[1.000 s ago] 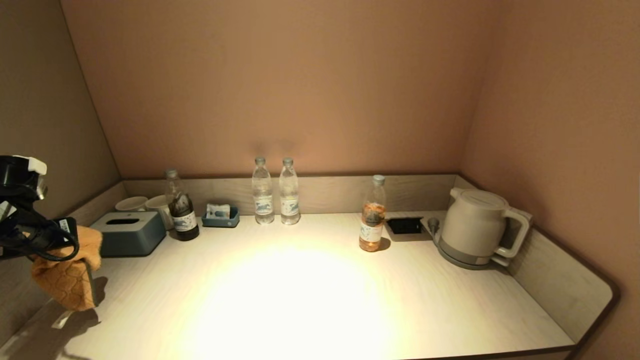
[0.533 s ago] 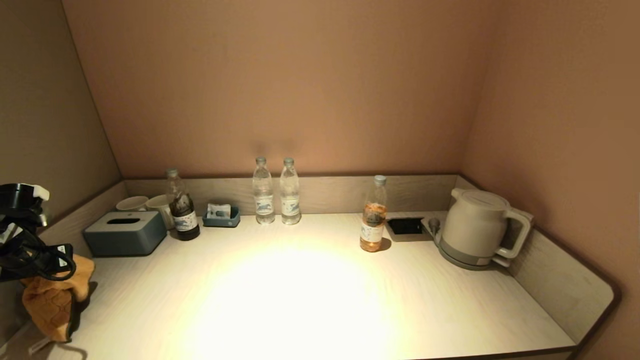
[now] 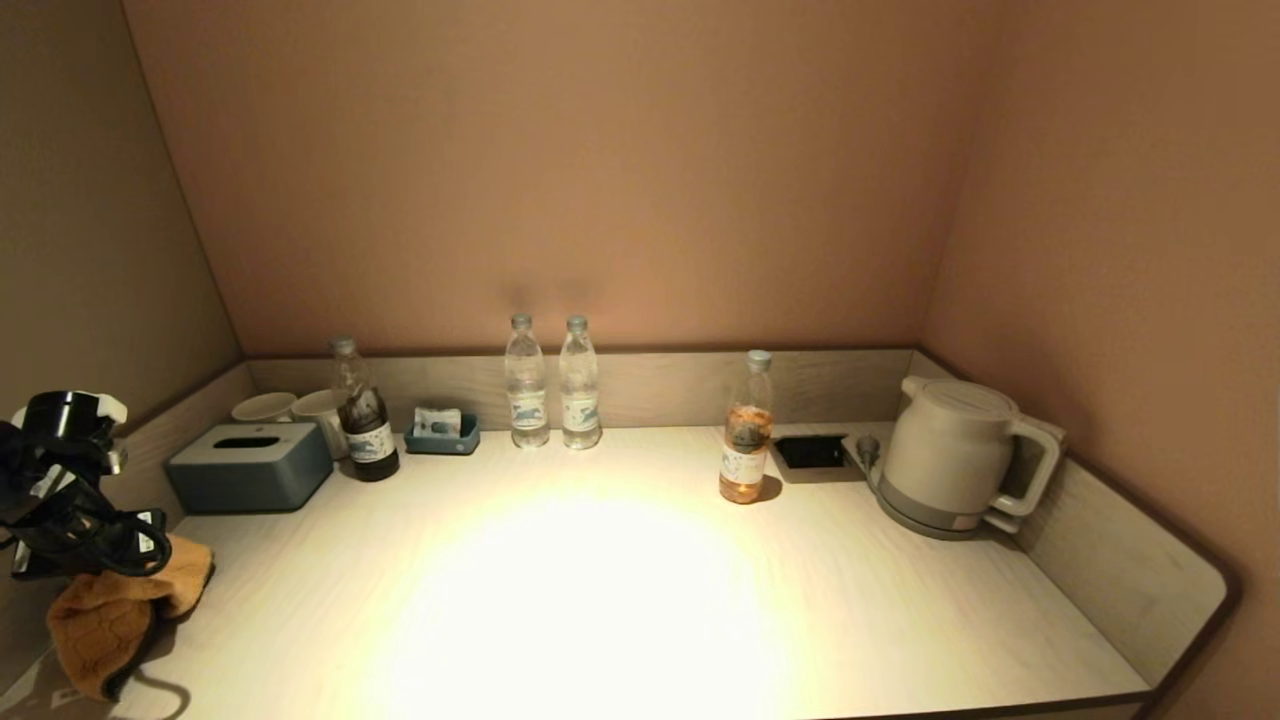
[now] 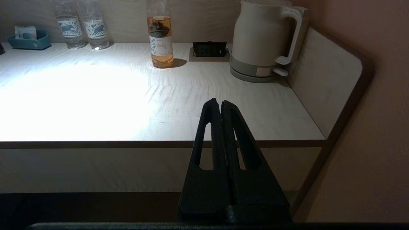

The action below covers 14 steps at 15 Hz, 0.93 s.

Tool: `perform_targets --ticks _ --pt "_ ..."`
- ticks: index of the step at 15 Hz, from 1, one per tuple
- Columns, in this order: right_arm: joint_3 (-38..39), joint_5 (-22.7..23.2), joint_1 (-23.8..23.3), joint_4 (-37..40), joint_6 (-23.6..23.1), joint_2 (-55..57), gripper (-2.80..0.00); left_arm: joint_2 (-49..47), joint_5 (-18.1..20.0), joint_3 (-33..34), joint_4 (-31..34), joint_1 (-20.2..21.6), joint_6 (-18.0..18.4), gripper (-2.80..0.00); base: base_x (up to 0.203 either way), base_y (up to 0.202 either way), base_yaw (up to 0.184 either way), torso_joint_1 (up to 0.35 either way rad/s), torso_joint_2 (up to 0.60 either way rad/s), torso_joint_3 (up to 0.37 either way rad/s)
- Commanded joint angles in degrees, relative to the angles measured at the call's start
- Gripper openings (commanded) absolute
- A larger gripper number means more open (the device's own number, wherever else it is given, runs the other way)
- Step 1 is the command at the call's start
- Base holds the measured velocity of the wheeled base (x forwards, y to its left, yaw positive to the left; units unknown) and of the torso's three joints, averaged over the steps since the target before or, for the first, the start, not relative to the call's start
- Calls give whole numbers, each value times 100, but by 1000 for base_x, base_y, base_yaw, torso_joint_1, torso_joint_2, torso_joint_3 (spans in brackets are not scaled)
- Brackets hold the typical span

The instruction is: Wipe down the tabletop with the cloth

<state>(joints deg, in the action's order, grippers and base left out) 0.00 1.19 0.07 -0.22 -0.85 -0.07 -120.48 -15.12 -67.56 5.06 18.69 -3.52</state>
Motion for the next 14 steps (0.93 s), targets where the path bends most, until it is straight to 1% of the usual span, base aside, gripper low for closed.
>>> perform_targets --ticks 1,4,6,8,10,12,14 --pt "0 4 1 -4 -3 7 -280 -28 -9 -3 4 3 -8 0 0 0 0 0 0 0" --pt "0 4 1 -4 -3 7 -280 505 59 17 4 -4 -8 0 0 0 0 0 0 0" --pt "0 4 1 -4 -3 7 -280 634 92 59 18 -50 -8 0 0 0 0 0 0 0" --pt "0 4 1 -4 -3 7 -280 1167 132 128 45 -138 -8 0 0 0 0 0 0 0" --pt "0 4 1 -4 -3 7 -280 1593 139 253 54 -359 4 0 0 0 0 0 0 0" --pt "0 4 1 -4 -3 7 -280 2347 120 373 46 -726 19 0 0 0 0 0 0 0" --pt "0 4 1 -4 -3 7 -280 2656 190 444 17 -1049 5 0 0 0 0 0 0 0"
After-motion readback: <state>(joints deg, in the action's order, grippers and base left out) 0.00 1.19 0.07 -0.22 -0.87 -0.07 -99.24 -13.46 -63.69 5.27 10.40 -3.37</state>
